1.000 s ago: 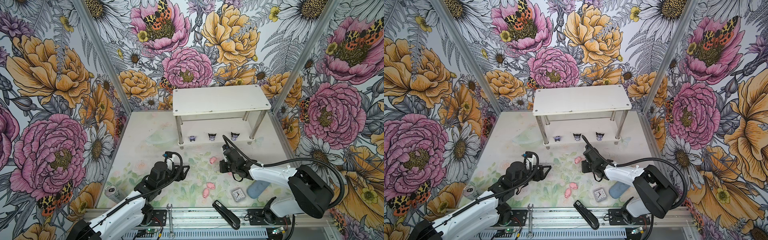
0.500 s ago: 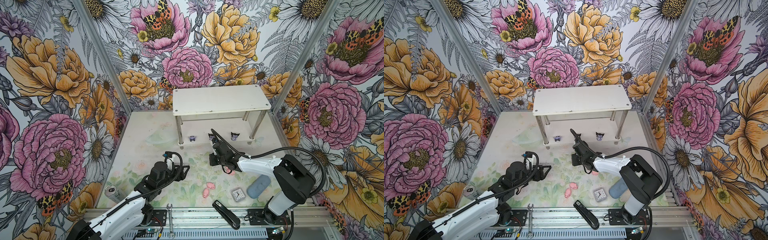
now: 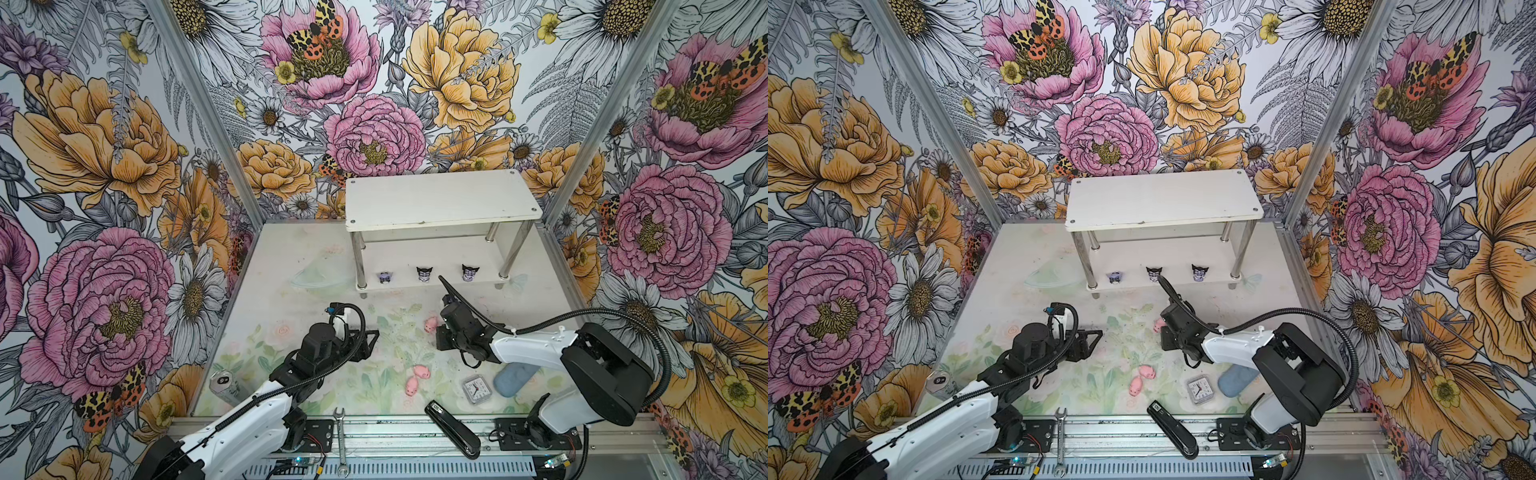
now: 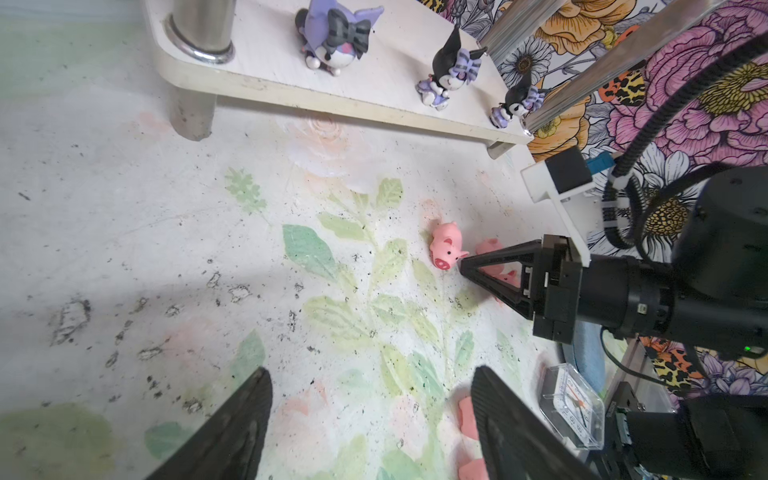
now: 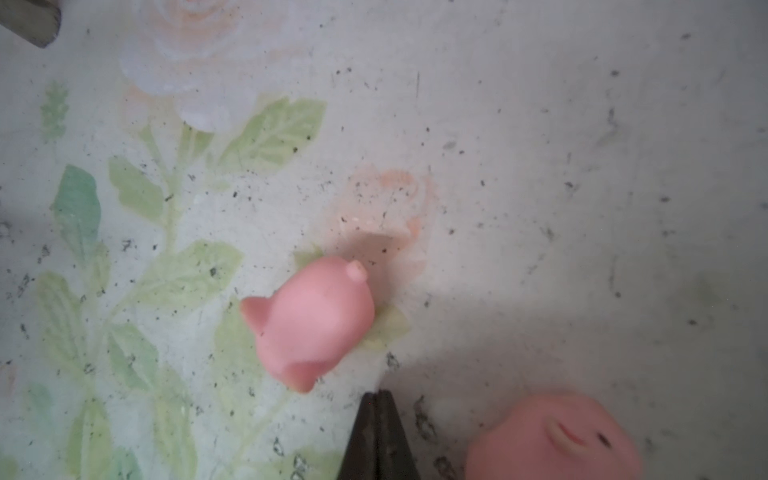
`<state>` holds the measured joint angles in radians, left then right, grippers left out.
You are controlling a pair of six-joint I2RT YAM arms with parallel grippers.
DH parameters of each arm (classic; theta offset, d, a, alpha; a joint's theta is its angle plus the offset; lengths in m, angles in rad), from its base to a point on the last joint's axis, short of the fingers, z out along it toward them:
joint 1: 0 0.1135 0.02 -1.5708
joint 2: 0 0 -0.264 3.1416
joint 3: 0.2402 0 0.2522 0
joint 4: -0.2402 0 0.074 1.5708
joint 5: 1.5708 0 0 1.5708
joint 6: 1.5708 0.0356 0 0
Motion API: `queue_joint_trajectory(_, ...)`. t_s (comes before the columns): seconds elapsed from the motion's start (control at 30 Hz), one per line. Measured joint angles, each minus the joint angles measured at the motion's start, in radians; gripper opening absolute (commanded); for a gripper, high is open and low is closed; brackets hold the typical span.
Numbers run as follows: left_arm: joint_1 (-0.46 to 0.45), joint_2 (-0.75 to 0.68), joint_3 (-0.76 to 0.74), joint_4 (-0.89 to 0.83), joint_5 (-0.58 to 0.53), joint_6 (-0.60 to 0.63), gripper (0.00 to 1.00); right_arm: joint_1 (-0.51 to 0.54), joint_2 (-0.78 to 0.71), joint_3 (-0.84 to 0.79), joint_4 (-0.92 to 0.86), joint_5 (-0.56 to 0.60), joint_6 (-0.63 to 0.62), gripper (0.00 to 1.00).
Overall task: Place and organize the plastic toys onto the shelf
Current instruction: 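Lower the right gripper and close it on the pink pig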
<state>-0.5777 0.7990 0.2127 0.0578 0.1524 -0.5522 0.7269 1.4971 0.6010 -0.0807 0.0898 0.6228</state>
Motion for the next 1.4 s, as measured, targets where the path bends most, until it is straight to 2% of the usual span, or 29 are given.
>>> queue_joint_trajectory(0.1,-0.001,0.004,0.000,0.000,0.000,0.000,0.77,0.000,-0.023,0.000,-0.020,0.000,0.002,0.00)
queue_joint_trajectory(0.13,-0.001,0.004,0.000,0.000,0.000,0.000,0.77,0.000,-0.030,0.002,-0.029,0.000,0.002,0.04)
queue_joint_trajectory(0.3,-0.005,-0.002,0.000,-0.001,-0.004,0.000,0.77,0.000,-0.037,0.050,-0.051,-0.016,-0.001,0.34)
queue_joint_trajectory(0.37,-0.008,-0.007,0.000,-0.002,-0.007,0.000,0.78,0.000,-0.035,0.075,-0.050,-0.023,-0.005,0.43)
queue_joint_trajectory(0.5,-0.010,-0.015,0.000,-0.002,-0.011,0.000,0.77,0.000,-0.003,0.124,-0.048,-0.040,-0.013,0.54)
queue_joint_trajectory(0.67,-0.010,-0.028,0.000,-0.009,-0.014,0.000,0.78,0.000,0.079,0.170,-0.045,-0.056,-0.018,0.57)
queue_joint_trajectory(0.73,-0.010,-0.034,0.000,-0.013,-0.016,0.000,0.77,0.000,0.095,0.182,-0.042,-0.057,-0.018,0.54)
queue_joint_trajectory(0.87,-0.010,-0.044,0.000,-0.024,-0.023,0.000,0.78,0.000,0.109,0.192,-0.035,-0.057,-0.019,0.42)
queue_joint_trajectory(0.93,-0.010,-0.045,0.000,-0.029,-0.026,0.000,0.78,0.000,0.115,0.196,-0.034,-0.060,-0.021,0.41)
queue_joint_trajectory(1.1,-0.010,-0.045,0.000,-0.032,-0.027,0.000,0.78,0.003,0.120,0.201,-0.028,-0.061,-0.027,0.53)
queue_joint_trajectory(1.4,-0.045,0.008,0.016,-0.030,-0.034,0.005,0.79,0.014,0.029,0.191,-0.062,-0.057,-0.036,0.58)
